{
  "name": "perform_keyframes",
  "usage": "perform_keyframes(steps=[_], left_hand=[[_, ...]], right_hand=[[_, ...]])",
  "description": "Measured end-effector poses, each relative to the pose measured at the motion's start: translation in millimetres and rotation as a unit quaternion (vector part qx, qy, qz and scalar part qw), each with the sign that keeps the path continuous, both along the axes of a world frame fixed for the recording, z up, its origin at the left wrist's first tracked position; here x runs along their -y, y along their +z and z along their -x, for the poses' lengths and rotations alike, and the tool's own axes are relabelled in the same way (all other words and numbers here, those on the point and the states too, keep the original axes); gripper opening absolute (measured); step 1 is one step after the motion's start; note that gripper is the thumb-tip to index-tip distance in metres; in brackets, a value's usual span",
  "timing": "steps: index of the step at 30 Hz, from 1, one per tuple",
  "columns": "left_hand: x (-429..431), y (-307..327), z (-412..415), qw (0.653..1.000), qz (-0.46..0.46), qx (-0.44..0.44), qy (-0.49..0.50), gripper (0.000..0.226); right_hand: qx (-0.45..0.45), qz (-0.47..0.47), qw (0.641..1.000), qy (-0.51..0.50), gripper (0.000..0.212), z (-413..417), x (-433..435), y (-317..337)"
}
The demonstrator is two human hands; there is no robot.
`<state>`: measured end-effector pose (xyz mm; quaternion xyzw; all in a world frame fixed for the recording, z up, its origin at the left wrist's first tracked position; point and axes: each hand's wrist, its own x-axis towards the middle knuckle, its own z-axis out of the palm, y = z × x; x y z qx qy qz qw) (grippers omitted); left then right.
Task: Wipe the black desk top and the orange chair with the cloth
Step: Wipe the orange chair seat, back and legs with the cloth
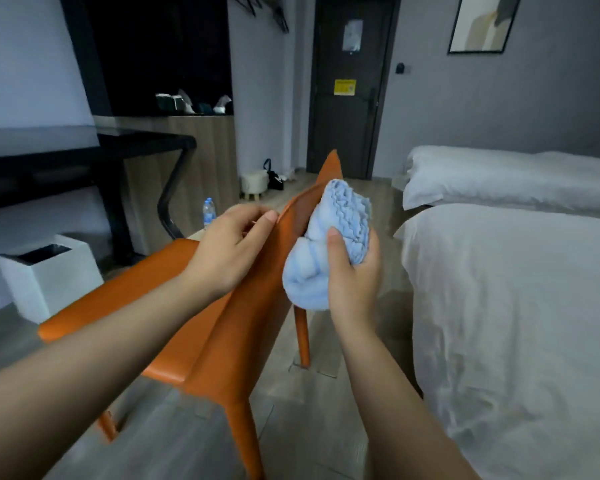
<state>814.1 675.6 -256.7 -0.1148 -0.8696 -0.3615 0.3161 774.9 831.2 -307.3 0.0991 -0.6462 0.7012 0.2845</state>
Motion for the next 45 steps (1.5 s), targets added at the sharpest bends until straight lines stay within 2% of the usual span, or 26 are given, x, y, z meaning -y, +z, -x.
perform_keyframes(steps=[3,9,15,19,23,26,34,37,41,45], left_hand=[[-1.9,5.5,-11.5,1.000,-0.016,0.007,0.008,0.021],[-12.5,6.7,-7.1,0.998,0.003,-0.023,0.064,0.011],[-15.7,-6.7,-6.7,0.994,0.003,-0.053,0.100,0.018],[-11.2,-27.4,-16.4,0.991,0.016,-0.066,0.112,0.026],[-3.0,-49.1,-26.6,0.990,0.002,-0.044,0.134,0.015],[-2.9,-54.5,-26.7,0.987,0.005,-0.045,0.156,0.008],[-6.4,-59.8,-24.2,0.983,0.021,-0.039,0.179,0.011],[-7.1,-59.0,-24.0,0.982,0.020,-0.031,0.185,0.012],[-12.5,-52.4,-25.0,0.986,0.027,-0.002,0.165,0.020],[-26.4,-23.2,-16.7,0.987,0.059,-0.007,0.147,0.036]], right_hand=[[-0.033,-0.035,0.999,-0.020,0.052,1.6,-0.7,7.9],[-0.120,-0.129,0.983,-0.042,0.052,8.7,4.8,5.2],[-0.156,-0.135,0.978,-0.026,0.046,8.8,10.5,-29.6],[-0.121,-0.085,0.989,0.006,0.043,5.8,28.1,-85.2],[-0.067,-0.062,0.995,0.042,0.045,-5.4,43.9,-126.6],[-0.038,-0.069,0.996,0.040,0.046,-13.3,54.2,-154.2],[0.060,-0.139,0.987,0.061,0.044,-23.7,63.6,-231.5],[0.133,-0.171,0.972,0.089,0.044,-21.1,53.6,-254.0],[0.191,-0.157,0.965,0.087,0.033,-3.9,29.7,-252.8],[0.127,-0.089,0.986,0.064,0.037,18.7,14.1,-189.9]])
